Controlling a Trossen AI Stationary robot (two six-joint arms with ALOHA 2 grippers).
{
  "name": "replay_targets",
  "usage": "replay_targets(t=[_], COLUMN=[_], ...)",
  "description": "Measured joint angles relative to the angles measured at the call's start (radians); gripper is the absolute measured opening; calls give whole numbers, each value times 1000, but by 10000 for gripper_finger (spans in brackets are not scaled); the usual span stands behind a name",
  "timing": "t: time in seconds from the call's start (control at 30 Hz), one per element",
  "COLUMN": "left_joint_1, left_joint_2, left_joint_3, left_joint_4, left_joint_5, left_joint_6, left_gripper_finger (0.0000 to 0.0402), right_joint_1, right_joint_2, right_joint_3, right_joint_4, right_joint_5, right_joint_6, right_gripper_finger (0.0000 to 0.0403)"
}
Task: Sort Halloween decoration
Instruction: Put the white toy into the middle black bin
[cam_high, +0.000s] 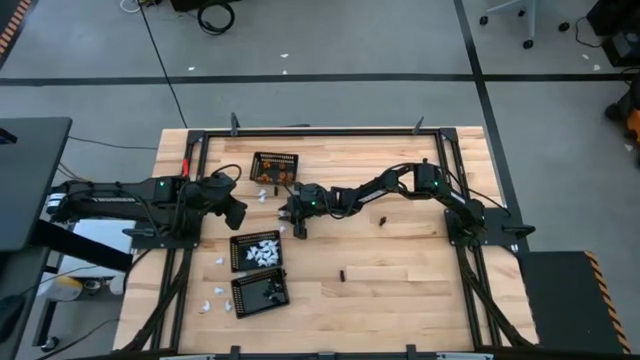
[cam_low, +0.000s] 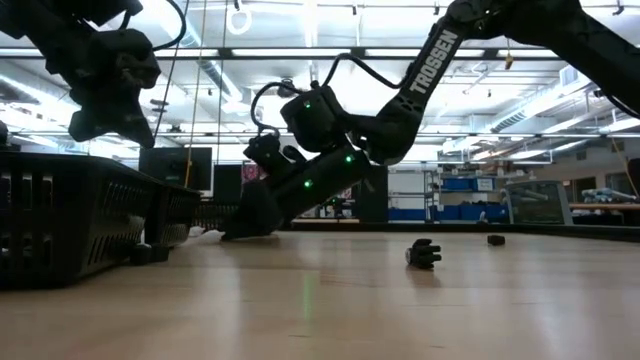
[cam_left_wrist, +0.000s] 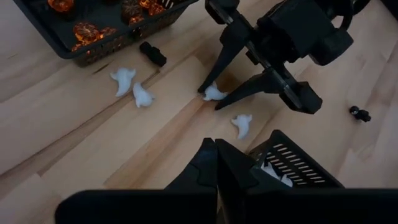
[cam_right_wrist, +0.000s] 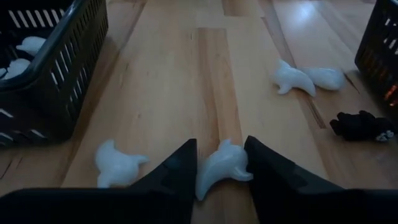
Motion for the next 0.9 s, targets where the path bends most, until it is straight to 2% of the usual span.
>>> replay_targets(t=[0.33, 0.63, 0.9], left_joint_1=[0, 1, 3], left_joint_2=[1, 1, 1], left_joint_3=[0, 0, 0], left_joint_4=[-5, -26, -44], left_joint_5=[25, 25, -43], left_joint_6=[21, 21, 17], left_gripper_finger=[4, 4, 5], right_joint_1=[-2, 22, 87], right_joint_2=[-53, -122, -194], right_joint_3=[-2, -2, 3], right_joint_4=[-40, -97, -101], right_joint_5=[6, -57, -227], right_joint_6=[-34, -36, -5], right_gripper_finger=[129, 129, 129])
